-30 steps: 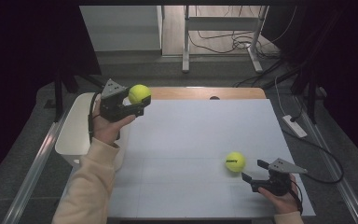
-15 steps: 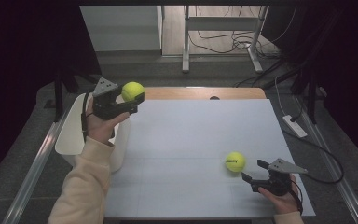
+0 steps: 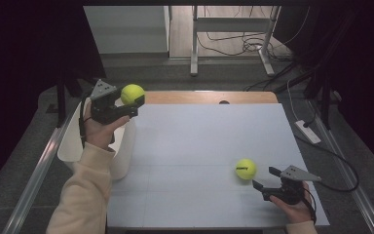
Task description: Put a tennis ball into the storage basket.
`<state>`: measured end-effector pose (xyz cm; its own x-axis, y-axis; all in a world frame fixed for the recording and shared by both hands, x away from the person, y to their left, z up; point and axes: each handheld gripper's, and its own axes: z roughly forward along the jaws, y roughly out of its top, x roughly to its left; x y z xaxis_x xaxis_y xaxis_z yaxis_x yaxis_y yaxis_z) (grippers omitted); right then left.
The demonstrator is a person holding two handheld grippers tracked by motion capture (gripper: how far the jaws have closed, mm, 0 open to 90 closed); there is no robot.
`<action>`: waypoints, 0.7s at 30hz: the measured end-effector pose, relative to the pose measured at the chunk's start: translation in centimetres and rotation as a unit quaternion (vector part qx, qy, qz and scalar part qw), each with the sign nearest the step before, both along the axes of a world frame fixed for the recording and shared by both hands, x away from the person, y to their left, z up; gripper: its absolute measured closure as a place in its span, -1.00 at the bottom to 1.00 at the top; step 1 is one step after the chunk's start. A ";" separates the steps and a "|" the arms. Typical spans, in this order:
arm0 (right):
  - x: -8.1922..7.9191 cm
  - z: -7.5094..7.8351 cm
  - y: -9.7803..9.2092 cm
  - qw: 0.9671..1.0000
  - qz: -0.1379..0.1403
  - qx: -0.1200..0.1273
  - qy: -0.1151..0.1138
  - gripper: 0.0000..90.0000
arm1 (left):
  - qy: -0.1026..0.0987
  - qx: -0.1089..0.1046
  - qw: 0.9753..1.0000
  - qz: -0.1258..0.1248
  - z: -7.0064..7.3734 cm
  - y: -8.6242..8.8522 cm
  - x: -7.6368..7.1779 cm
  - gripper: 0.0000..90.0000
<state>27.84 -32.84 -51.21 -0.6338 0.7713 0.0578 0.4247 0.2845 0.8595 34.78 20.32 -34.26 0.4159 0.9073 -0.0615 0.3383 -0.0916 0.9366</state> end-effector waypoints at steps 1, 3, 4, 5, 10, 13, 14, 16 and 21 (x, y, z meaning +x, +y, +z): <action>0.0 0.0 0.0 1.000 0.000 0.000 0.000 -0.71 | 0.000 0.000 1.000 0.001 0.0 0.1 0.0 -0.40; 0.0 0.0 0.0 1.000 0.000 0.000 0.001 -0.71 | 0.000 0.001 1.000 0.005 0.0 0.4 0.0 -0.40; 0.0 0.0 0.0 1.000 0.000 0.000 0.001 -0.71 | 0.001 0.001 1.000 0.006 0.0 0.5 0.0 -0.40; 0.0 0.0 0.0 1.000 0.000 0.000 0.001 -0.71 | 0.001 0.001 1.000 0.008 0.0 0.6 0.0 -0.40; 0.0 0.0 0.0 1.000 0.000 0.000 0.001 -0.71 | 0.002 0.001 1.000 0.016 0.0 1.2 0.1 -0.40; 0.0 0.0 0.0 1.000 0.000 -0.001 0.000 -0.71 | 0.006 0.003 1.000 0.022 -0.1 1.6 0.1 -0.40; 0.0 0.0 0.0 1.000 0.000 0.000 0.000 -0.71 | 0.006 0.002 1.000 0.024 -0.1 1.7 0.1 -0.40; 0.0 0.0 0.0 1.000 0.000 0.000 0.000 -0.71 | 0.008 0.003 1.000 0.028 -0.2 2.0 0.2 -0.40; 0.0 0.0 0.1 1.000 0.001 0.000 0.000 -0.71 | 0.013 0.004 0.999 0.037 -0.4 2.7 0.4 -0.40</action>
<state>27.87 -32.78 -51.24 -0.6360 0.7696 0.0574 0.4232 0.2856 0.8598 35.15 23.03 -34.69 0.3459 0.9362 -0.0630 0.3681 -0.0736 0.9269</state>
